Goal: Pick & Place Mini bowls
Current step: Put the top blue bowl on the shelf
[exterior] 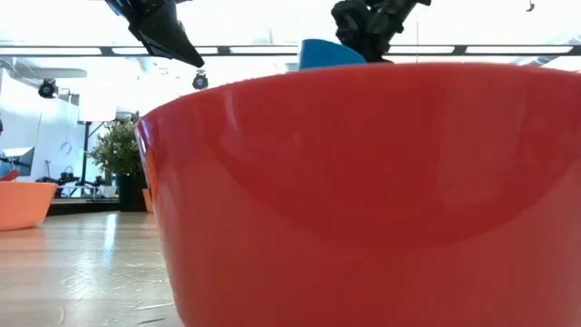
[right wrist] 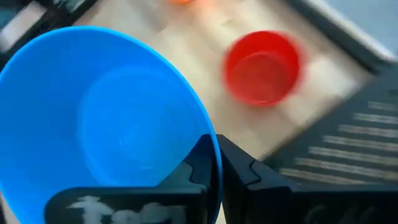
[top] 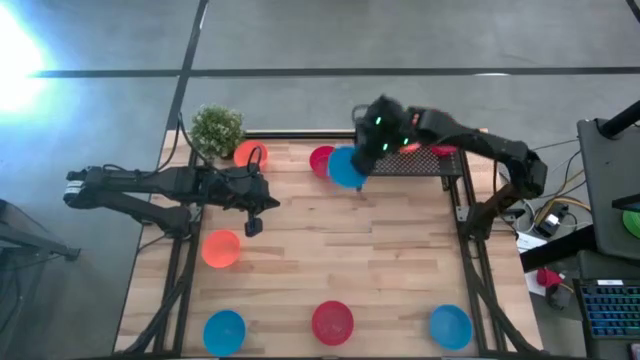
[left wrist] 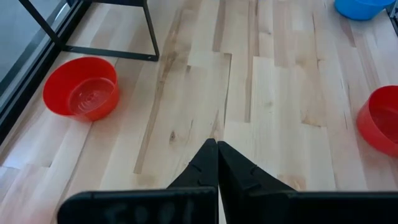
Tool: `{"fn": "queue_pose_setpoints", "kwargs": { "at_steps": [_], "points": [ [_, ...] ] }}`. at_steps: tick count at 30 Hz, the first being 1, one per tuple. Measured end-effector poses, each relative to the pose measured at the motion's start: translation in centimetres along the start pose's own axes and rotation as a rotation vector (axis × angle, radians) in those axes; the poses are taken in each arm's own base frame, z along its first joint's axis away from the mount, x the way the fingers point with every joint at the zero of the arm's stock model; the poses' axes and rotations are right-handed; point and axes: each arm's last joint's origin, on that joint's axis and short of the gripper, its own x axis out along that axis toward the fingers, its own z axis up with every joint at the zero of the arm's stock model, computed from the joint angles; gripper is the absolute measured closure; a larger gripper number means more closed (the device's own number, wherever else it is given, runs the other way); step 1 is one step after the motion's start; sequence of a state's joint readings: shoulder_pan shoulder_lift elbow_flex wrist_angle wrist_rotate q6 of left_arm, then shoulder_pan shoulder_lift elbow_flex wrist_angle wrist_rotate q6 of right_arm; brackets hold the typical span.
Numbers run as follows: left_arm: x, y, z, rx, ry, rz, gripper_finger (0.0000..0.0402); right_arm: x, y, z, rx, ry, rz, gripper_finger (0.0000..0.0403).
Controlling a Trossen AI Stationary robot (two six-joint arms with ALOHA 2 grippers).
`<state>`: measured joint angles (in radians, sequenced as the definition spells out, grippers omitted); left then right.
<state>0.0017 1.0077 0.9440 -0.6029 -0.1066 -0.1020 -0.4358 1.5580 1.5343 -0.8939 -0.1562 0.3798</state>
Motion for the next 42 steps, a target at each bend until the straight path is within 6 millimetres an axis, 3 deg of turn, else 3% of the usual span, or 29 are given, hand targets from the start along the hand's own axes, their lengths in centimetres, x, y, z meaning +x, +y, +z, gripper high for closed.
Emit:
{"fn": "queue_pose_setpoints", "kwargs": {
  "at_steps": [6, 12, 19, 29, 35, 42],
  "points": [
    [0.0, 0.0, 0.0, 0.000, 0.000, 0.000, 0.0402, -2.6, -4.3, 1.9, 0.143, -0.013, -0.097, 0.0395],
    [0.0, 0.0, 0.0, -0.001, 0.000, 0.000, 0.0402, -3.2, -7.2, 2.8, 0.204, 0.046, -0.171, 0.0395],
    [0.0, 0.0, 0.0, -0.001, -0.001, 0.000, 0.0402, -1.4, -9.5, 4.5, 0.151, 0.108, -0.230, 0.0394],
    [0.0, 0.0, 0.0, -0.003, -0.004, 0.000, 0.0402, -0.1, -11.7, 6.9, -0.078, 0.244, -0.237, 0.0394],
    [0.0, 0.0, 0.0, -0.006, -0.004, 0.000, 0.0402, 1.8, -12.5, 7.8, -0.268, 0.334, -0.217, 0.0394],
    [0.0, 0.0, 0.0, -0.017, -0.004, -0.001, 0.0402, 3.9, -13.3, 8.7, -0.337, 0.370, -0.214, 0.0394]
  ]
}}
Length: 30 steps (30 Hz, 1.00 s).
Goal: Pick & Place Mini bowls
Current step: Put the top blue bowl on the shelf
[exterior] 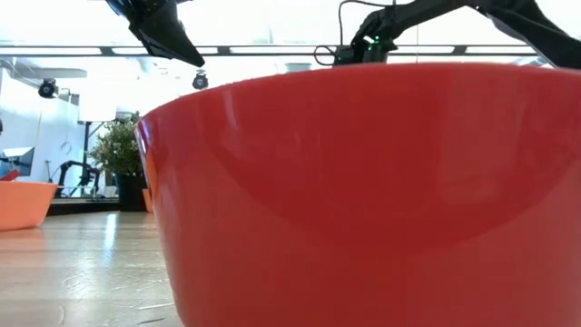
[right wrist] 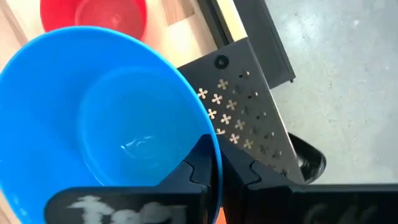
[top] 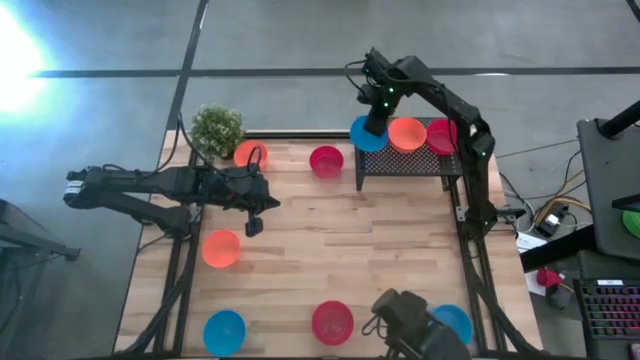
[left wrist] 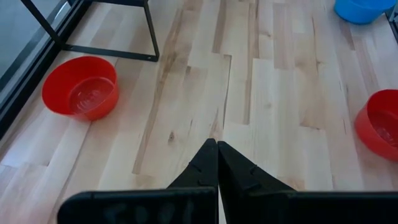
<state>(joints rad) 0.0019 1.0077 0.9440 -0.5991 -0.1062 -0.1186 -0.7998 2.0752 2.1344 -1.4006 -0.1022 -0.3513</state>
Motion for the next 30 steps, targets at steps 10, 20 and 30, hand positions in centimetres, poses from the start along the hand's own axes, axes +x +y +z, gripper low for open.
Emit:
{"fn": "queue_pose_setpoints", "kwargs": {
  "at_steps": [10, 20, 30],
  "points": [
    [0.00, 0.00, 0.00, -0.021, 0.000, 0.000, 0.0402, 0.61, -0.08, 0.06, -0.065, 0.026, 0.013, 0.0394],
    [0.01, 0.00, 0.00, -0.022, 0.000, 0.000, 0.0402, 0.43, -0.18, -0.11, -0.069, 0.059, -0.058, 0.0387],
    [0.00, 0.00, 0.00, -0.039, 0.000, 0.000, 0.0402, 0.45, -0.13, -0.09, -0.083, 0.061, -0.061, 0.0318]
  ]
}}
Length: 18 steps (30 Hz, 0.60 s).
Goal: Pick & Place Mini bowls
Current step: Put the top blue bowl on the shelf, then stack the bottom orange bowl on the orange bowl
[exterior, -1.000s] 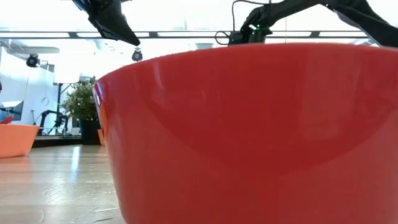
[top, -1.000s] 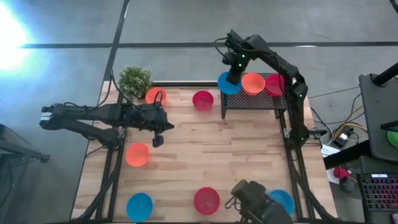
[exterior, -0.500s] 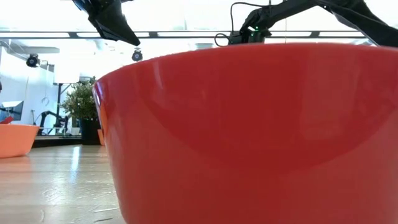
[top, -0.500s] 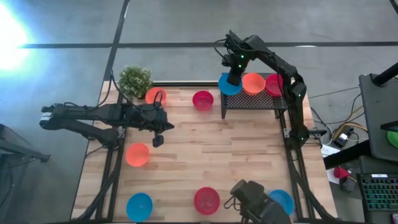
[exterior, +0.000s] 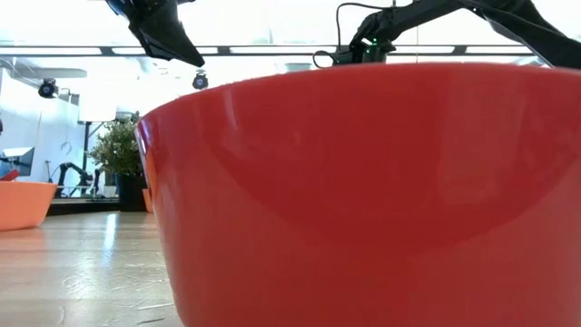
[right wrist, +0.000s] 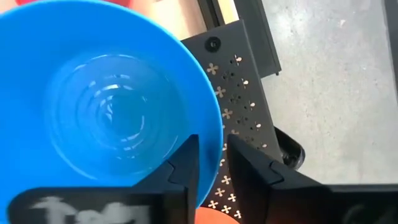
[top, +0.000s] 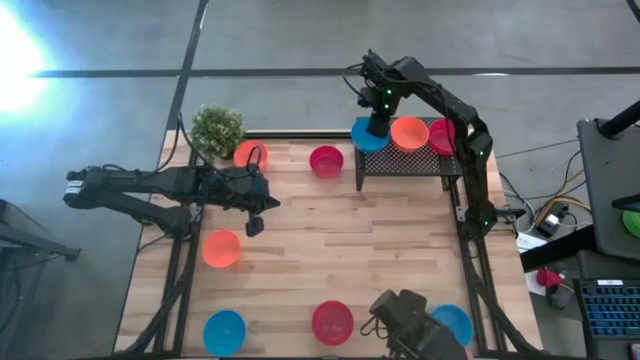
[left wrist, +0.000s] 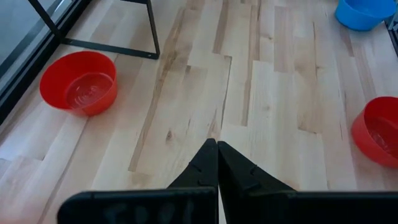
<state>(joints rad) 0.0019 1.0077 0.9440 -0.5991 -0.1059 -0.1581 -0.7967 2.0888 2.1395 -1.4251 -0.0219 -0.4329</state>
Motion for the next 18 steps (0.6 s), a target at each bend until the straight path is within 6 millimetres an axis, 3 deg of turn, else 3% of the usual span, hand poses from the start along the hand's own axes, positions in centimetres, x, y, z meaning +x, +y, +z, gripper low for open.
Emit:
{"fn": "queue_pose_setpoints", "kwargs": {
  "at_steps": [8, 18],
  "points": [
    [0.00, 0.00, 0.00, 0.000, 0.000, 0.000, 0.0402, -0.35, 0.05, -0.10, -0.008, -0.007, -0.003, 0.0275],
    [0.00, 0.00, 0.00, 0.000, 0.000, 0.000, 0.0402, -1.00, -0.04, -0.56, -0.004, 0.039, -0.093, 0.0273]
  ]
}}
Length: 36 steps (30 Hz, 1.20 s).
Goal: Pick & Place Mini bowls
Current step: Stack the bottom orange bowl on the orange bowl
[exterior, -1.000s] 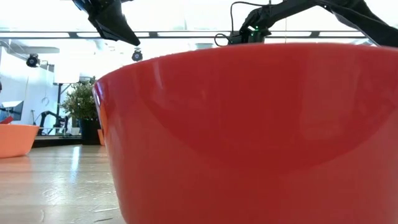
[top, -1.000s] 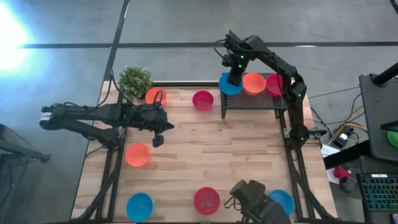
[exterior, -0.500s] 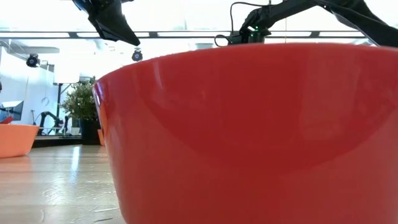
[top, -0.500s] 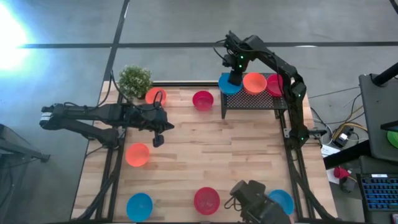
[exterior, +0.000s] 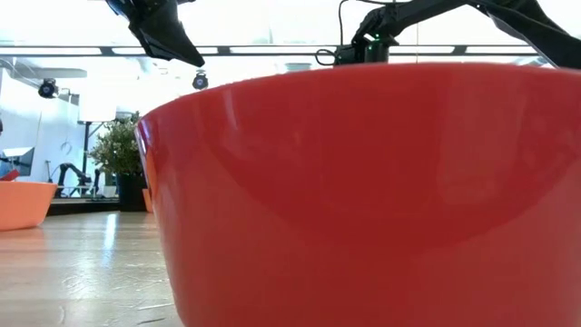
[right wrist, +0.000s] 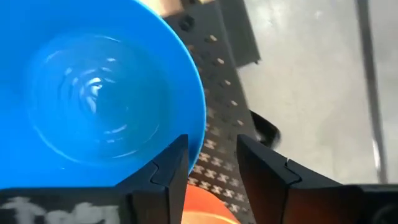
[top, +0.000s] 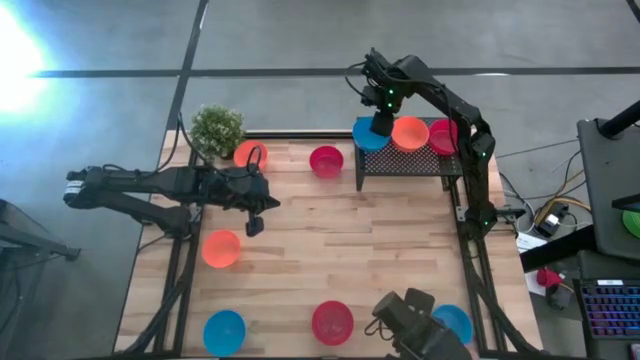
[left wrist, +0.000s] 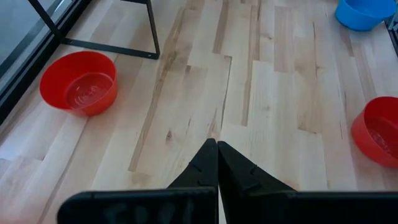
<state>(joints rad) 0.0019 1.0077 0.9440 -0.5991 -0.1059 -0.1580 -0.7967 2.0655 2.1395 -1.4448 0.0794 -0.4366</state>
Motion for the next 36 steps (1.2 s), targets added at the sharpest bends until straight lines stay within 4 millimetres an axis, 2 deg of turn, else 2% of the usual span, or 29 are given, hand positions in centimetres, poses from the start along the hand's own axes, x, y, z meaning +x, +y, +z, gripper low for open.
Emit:
{"fn": "queue_pose_setpoints", "kwargs": {
  "at_steps": [6, 10, 13, 16, 21, 26, 31, 36],
  "points": [
    [0.0, 0.0, 0.0, 0.000, 0.000, 0.000, 0.0402, -0.2, 0.1, 0.0, 0.010, -0.005, 0.003, 0.0279],
    [0.0, 0.0, 0.0, 0.000, 0.000, 0.000, 0.0402, -1.8, 0.5, -0.5, 0.032, -0.040, -0.007, 0.0282],
    [0.0, 0.0, 0.0, 0.000, 0.000, 0.000, 0.0402, -4.2, 1.4, -1.2, 0.025, -0.090, -0.023, 0.0281],
    [0.0, 0.0, 0.0, -0.001, 0.000, 0.000, 0.0402, -7.4, 3.0, -2.2, 0.018, -0.169, -0.040, 0.0278],
    [0.0, 0.0, 0.0, -0.003, 0.000, 0.001, 0.0402, -13.2, 6.8, -4.7, -0.019, -0.330, -0.057, 0.0286],
    [0.0, 0.0, 0.0, -0.008, 0.000, 0.000, 0.0402, -18.1, 10.9, -7.8, -0.048, -0.487, -0.036, 0.0307],
    [0.0, 0.0, 0.0, -0.008, 0.001, 0.001, 0.0402, -21.5, 14.2, -10.9, -0.080, -0.614, -0.017, 0.0338],
    [0.0, 0.0, 0.0, -0.008, 0.001, 0.001, 0.0402, -23.4, 16.6, -13.0, -0.113, -0.690, 0.043, 0.0370]
  ]
}}
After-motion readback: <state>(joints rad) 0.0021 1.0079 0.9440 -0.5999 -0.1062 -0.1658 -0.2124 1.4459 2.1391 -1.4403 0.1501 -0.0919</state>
